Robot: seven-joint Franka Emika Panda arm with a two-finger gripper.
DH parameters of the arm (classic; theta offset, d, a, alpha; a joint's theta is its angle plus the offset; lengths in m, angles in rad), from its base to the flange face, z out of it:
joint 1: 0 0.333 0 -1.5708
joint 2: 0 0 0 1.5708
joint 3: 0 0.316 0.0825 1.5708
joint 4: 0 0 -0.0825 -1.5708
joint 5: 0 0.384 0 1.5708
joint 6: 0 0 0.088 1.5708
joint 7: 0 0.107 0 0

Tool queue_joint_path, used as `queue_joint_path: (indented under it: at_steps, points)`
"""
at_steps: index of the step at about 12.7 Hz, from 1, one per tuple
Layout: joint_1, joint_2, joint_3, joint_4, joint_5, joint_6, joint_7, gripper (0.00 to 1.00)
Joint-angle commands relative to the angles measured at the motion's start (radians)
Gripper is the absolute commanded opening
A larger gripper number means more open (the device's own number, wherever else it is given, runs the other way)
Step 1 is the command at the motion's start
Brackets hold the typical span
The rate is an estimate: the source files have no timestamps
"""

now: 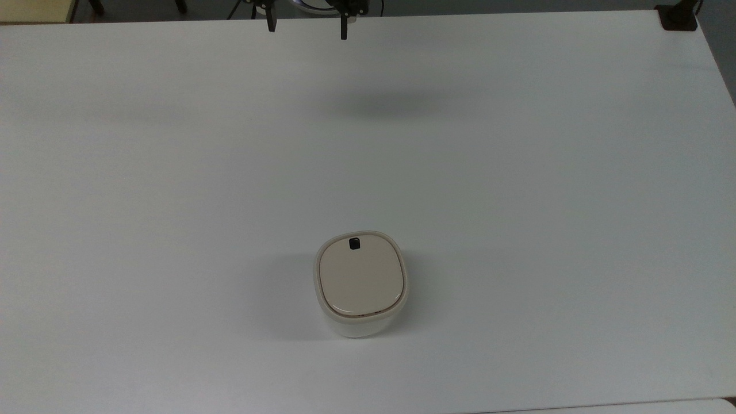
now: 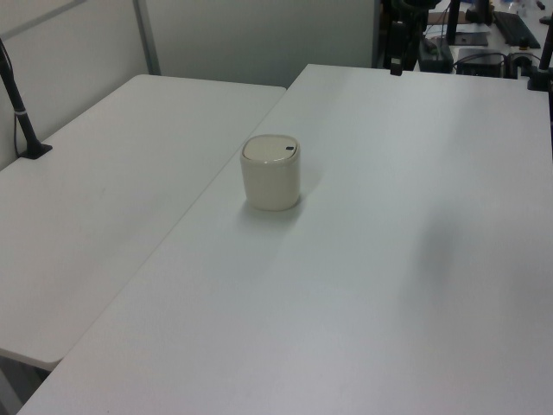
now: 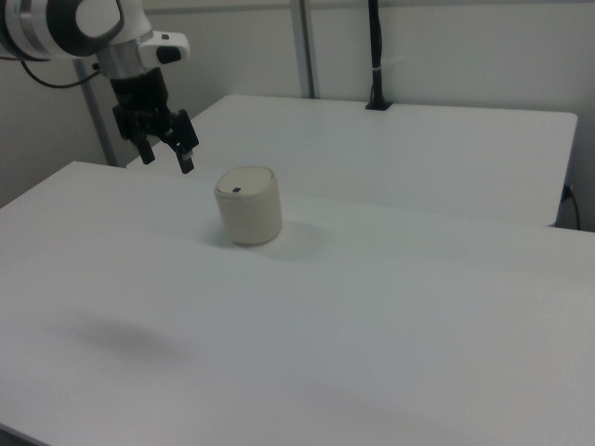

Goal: Open the trash bin

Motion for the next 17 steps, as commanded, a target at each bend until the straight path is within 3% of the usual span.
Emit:
queue_joint_path:
  at_steps: [1,12,14,17]
  points:
    - [-0.001,-0.013,-0.005,-0.019,0.023,0.011,-0.035,1.0]
    - [0.001,-0.012,-0.005,-0.023,0.023,0.014,-0.046,1.0]
    - [-0.004,-0.01,-0.005,-0.026,0.024,0.011,-0.226,1.0]
    - [-0.004,0.007,-0.005,-0.025,0.023,0.006,-0.333,1.0]
